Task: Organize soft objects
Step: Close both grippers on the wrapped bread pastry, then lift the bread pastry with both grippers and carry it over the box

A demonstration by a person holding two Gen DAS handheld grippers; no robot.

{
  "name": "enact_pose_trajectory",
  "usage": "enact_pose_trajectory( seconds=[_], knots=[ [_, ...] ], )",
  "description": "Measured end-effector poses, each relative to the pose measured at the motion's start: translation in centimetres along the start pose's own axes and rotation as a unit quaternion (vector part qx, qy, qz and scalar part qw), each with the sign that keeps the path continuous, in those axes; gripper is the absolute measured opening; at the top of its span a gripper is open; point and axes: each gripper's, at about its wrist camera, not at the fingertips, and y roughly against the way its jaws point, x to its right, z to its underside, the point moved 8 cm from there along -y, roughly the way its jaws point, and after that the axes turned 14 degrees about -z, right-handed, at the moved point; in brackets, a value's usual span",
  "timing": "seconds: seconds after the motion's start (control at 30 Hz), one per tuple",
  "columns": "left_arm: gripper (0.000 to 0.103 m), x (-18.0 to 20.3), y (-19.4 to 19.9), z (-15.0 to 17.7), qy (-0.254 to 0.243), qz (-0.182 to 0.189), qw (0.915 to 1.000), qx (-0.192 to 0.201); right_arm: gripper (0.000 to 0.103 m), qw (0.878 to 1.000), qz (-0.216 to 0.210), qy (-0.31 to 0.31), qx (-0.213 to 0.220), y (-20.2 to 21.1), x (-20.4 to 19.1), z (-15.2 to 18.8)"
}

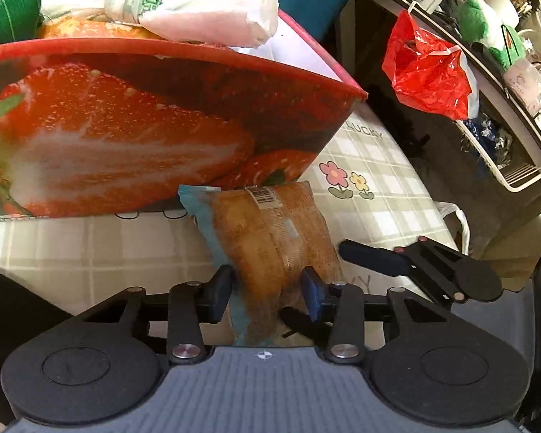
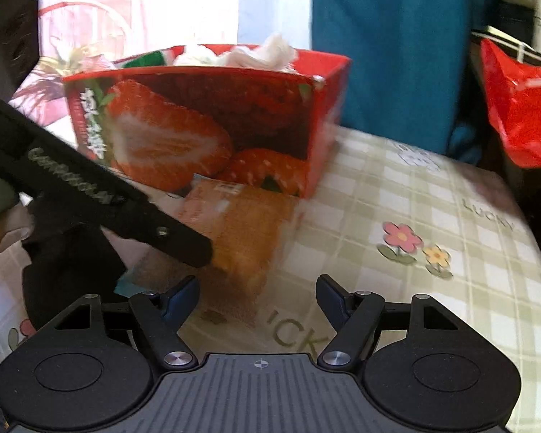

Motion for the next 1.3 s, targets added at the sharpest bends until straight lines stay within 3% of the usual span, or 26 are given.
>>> enact_pose_trajectory(
  seconds=[0.17,0.47,0.7,0.87,1.0,1.13,1.3],
  knots=[
    [0.044,-0.5,-0.1,-0.4,0.006,0.003,1.0000,-0.002,0.066,1.000,-0.011,0.021,0.001,-0.9,-0.7,-1.0],
    [0.044,-0.5,1.3,-0.6,0.015,-0.005,0.9999,0.002,0.056,1.000,-0.007,-0.011,0.012,-0.3,-1.6,-1.9],
    [0.044,-1.2,5.8,-0.5,0.026,-0.014,0.9982,0.052,0.056,0.999,0.003,0.018,0.036,1.6,-4.1,-4.0],
    [0.044,-2.5,10.1,0.0,0.070,-0.010,0.9937,0.088,0.056,0.997,-0.002,0.051,0.055,3.5,-7.6,-5.5],
    [0.044,-3.1,13.3,-0.2,0.071,-0.017,0.9899,0.121,0.056,0.994,0.002,0.080,0.073,4.8,-9.8,-7.2],
    [0.044,-3.3,15.4,-0.4,0.093,-0.013,0.9874,0.128,0.057,0.992,-0.005,0.087,0.086,5.9,-11.2,-8.3],
    [0.044,-3.1,17.5,-1.7,0.070,-0.026,0.9843,0.160,0.057,0.989,-0.001,0.110,0.097,7.1,-12.7,-10.2]
  ],
)
